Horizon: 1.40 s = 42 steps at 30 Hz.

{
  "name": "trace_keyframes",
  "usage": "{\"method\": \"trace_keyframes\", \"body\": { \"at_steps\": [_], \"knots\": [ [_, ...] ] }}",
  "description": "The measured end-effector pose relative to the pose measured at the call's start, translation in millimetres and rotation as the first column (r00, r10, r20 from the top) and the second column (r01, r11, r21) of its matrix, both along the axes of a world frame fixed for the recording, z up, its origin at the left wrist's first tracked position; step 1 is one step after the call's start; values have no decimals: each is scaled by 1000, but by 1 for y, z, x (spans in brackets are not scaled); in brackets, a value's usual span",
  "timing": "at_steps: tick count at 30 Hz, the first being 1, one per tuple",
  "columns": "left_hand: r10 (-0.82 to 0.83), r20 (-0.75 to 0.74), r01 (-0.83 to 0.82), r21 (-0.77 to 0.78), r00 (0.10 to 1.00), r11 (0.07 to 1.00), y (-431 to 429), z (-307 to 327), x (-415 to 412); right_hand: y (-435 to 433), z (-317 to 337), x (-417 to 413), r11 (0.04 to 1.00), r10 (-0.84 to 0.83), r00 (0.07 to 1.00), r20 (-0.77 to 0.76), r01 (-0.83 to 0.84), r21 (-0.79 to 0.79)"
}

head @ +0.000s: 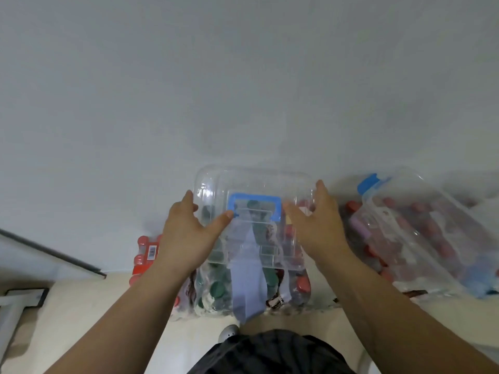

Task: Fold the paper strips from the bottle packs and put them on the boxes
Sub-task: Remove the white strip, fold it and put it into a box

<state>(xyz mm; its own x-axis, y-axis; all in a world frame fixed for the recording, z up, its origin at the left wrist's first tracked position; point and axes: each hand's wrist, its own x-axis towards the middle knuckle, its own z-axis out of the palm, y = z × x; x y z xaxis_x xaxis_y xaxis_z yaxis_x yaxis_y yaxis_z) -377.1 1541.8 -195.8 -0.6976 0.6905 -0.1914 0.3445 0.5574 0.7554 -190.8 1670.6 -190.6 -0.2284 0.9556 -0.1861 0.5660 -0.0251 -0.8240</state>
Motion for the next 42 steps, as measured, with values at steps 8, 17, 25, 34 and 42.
{"method": "trace_keyframes", "body": {
  "at_steps": [8,17,25,34,42],
  "knots": [
    [-61,75,29,378,995,925,29,57,59,12,90,65,961,-152,926,-347,221,167],
    [-52,123,-24,544,991,839,75,98,154,39,113,186,916,-176,834,-523,333,222],
    [-31,356,-151,474,934,867,121,90,227,60,98,289,910,-135,821,-555,325,258],
    [-65,340,-45,306,938,951,170,49,260,68,32,339,954,109,976,-190,-49,297],
    [-132,246,71,241,960,968,197,35,250,60,6,331,942,159,987,-27,-143,304]
  ]
}}
